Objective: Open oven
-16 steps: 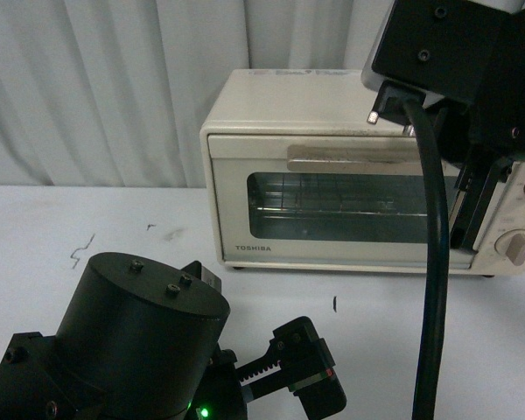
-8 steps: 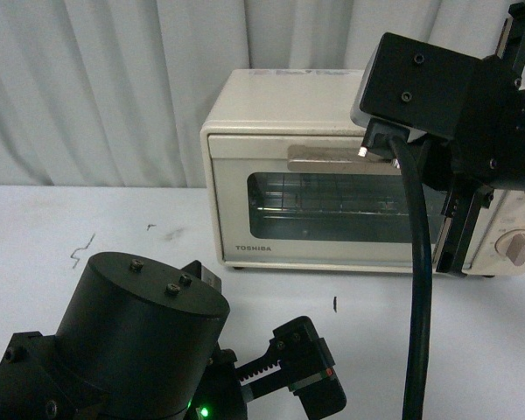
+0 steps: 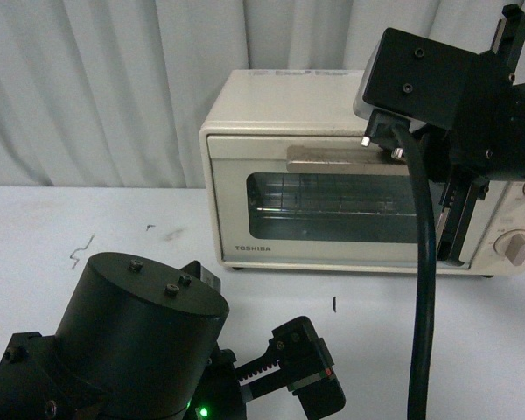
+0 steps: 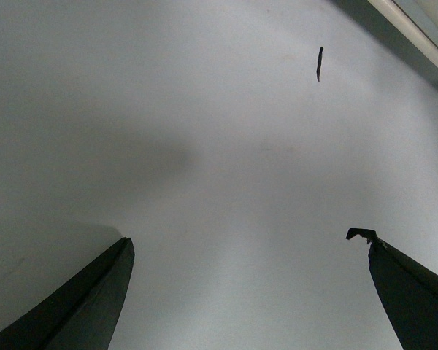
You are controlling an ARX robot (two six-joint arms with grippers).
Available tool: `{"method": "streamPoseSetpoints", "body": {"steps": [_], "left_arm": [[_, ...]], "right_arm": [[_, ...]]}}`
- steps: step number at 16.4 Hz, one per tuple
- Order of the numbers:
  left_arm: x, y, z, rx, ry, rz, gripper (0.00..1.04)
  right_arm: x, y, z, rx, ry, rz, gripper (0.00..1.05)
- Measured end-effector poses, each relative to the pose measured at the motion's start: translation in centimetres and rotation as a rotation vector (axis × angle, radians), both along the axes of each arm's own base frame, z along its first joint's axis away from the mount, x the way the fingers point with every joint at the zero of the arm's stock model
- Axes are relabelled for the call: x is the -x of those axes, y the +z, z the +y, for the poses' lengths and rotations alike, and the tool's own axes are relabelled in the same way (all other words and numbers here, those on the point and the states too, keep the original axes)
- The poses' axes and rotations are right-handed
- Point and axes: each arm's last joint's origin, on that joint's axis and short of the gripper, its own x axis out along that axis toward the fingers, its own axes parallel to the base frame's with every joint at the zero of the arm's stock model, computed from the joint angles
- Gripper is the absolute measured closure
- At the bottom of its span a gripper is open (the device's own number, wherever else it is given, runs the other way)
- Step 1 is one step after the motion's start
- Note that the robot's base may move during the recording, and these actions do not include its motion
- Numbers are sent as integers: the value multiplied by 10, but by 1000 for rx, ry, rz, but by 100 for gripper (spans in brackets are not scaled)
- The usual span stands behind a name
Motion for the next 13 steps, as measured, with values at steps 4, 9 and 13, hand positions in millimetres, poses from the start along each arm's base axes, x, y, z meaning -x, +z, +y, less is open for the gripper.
{"method": "streamPoseSetpoints", "body": {"steps": [4, 9, 13], "left_arm": [[0, 0, 0, 0, 0, 0, 7], [0, 0, 0, 0, 0, 1, 7], [0, 0, 0, -1, 0, 1, 7]], "right_arm": [[0, 0, -3, -48, -4, 79, 103], [1, 0, -10, -119, -11, 167, 103], [4, -3, -14, -187, -16, 259, 103]]}}
